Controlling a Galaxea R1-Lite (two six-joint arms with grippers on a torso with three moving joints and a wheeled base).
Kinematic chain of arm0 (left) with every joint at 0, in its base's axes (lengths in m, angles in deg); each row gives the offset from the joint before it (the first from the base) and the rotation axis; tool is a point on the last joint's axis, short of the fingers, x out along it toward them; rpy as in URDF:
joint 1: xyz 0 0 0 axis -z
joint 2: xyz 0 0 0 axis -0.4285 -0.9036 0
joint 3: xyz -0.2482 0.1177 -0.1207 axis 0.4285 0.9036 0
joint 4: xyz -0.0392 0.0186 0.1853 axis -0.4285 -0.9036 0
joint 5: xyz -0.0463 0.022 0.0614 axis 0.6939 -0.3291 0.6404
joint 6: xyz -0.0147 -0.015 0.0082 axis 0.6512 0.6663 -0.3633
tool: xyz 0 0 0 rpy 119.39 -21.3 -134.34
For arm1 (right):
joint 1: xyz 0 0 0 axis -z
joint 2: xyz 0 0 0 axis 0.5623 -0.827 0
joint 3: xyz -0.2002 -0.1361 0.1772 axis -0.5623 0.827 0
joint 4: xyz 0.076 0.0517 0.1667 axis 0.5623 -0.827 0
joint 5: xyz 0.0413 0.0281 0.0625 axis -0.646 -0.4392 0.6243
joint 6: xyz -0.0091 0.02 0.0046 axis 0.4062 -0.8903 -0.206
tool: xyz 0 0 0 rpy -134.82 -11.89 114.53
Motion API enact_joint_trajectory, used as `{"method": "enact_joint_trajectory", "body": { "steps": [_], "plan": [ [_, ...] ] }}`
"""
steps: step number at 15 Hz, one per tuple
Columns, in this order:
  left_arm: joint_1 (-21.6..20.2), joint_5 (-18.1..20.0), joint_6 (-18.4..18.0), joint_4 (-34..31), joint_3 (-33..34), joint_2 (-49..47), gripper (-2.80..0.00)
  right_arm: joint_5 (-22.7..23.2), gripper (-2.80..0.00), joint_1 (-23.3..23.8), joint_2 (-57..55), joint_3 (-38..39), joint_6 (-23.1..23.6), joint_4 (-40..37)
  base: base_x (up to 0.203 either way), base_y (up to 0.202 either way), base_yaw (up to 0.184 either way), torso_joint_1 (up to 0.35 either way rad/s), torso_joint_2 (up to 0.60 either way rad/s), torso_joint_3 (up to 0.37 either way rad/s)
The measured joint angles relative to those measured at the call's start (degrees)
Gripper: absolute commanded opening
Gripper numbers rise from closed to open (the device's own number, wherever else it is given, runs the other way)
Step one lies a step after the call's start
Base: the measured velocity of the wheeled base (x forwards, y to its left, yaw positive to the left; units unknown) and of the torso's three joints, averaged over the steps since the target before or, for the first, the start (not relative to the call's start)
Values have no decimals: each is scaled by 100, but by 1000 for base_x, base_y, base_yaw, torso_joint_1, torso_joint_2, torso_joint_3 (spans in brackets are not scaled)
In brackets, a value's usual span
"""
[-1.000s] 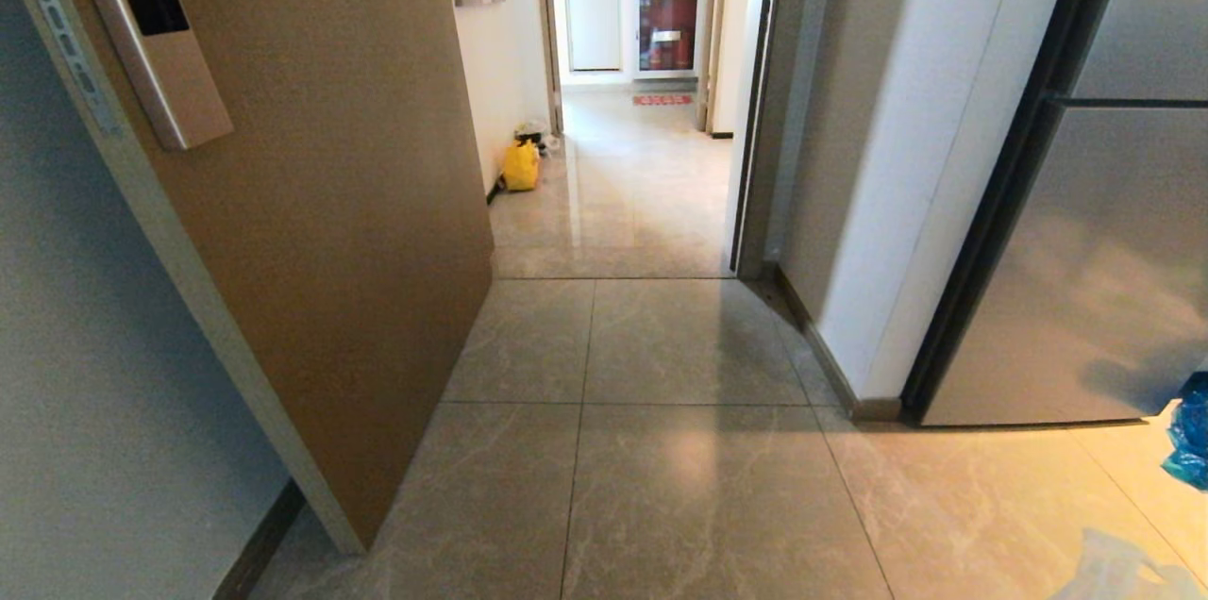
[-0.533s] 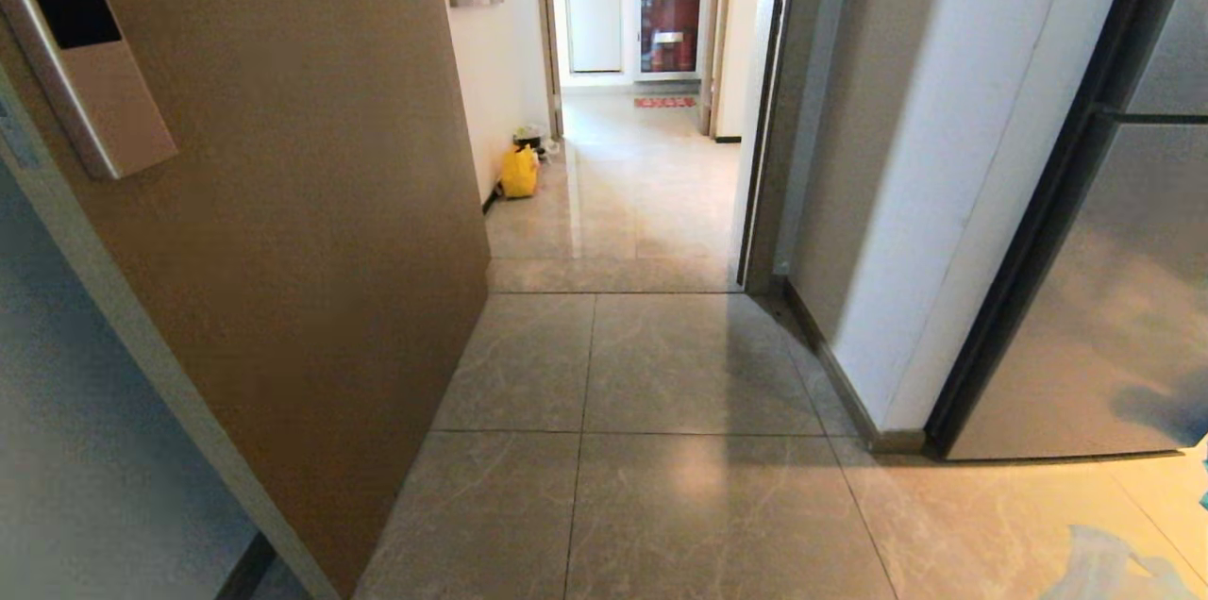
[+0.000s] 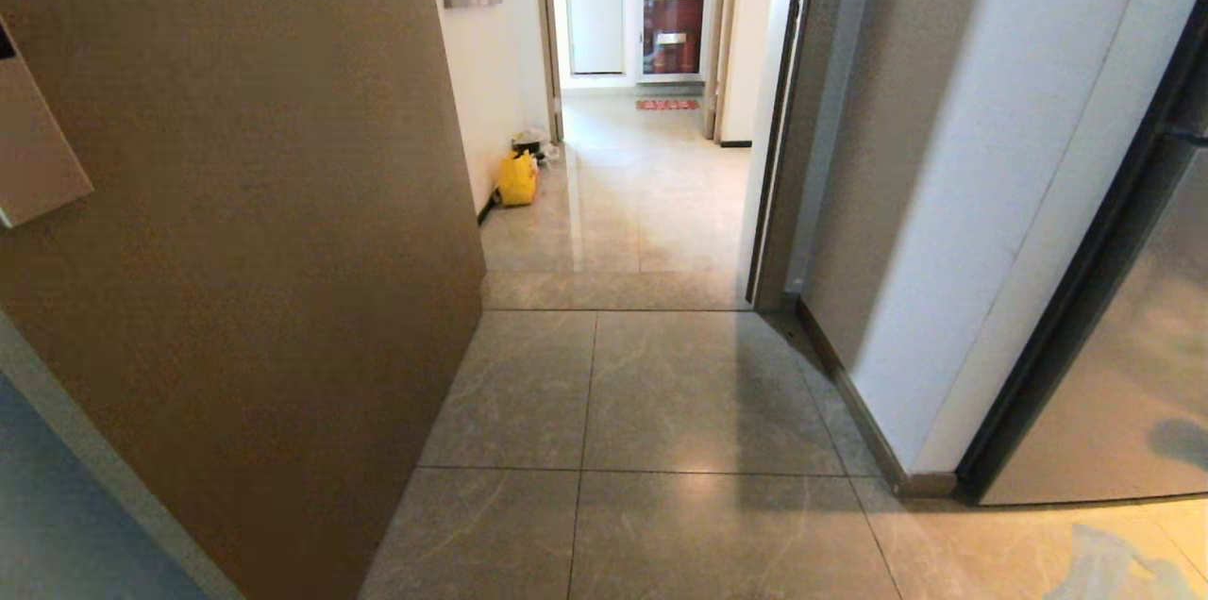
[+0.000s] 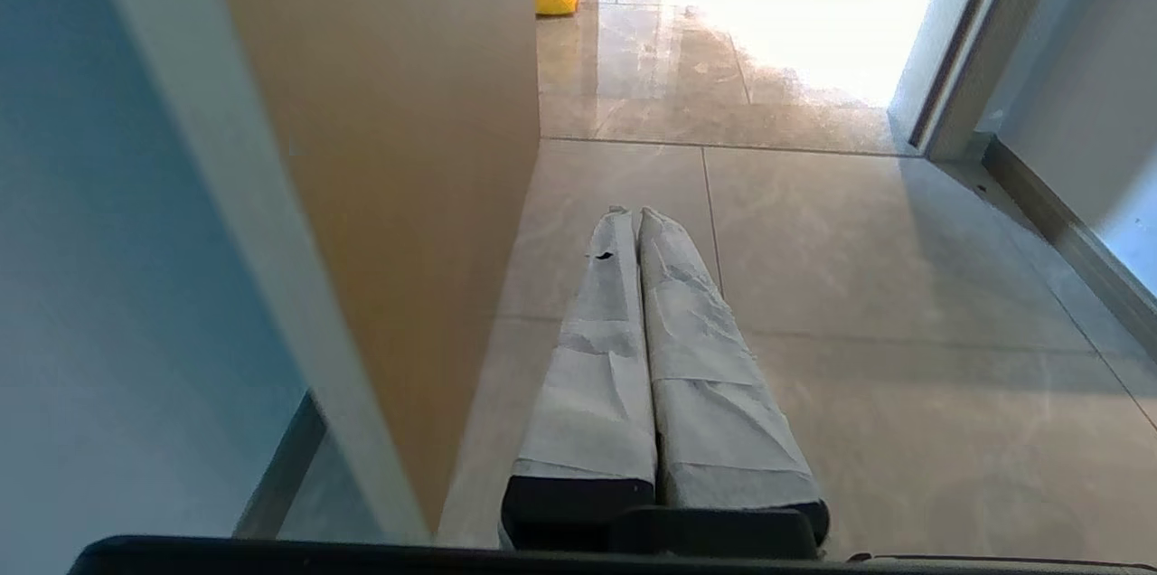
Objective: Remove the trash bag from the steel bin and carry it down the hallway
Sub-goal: Put the trash bag at the door
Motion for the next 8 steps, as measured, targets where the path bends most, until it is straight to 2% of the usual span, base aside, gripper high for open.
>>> {"method": "enact_joint_trajectory", "body": {
  "steps": [8],
  "plan": [
    [0, 2, 1, 2, 0, 0, -280, 0, -280, 0, 0, 0, 0, 0, 194, 0, 2, 3, 3, 1]
  ]
}}
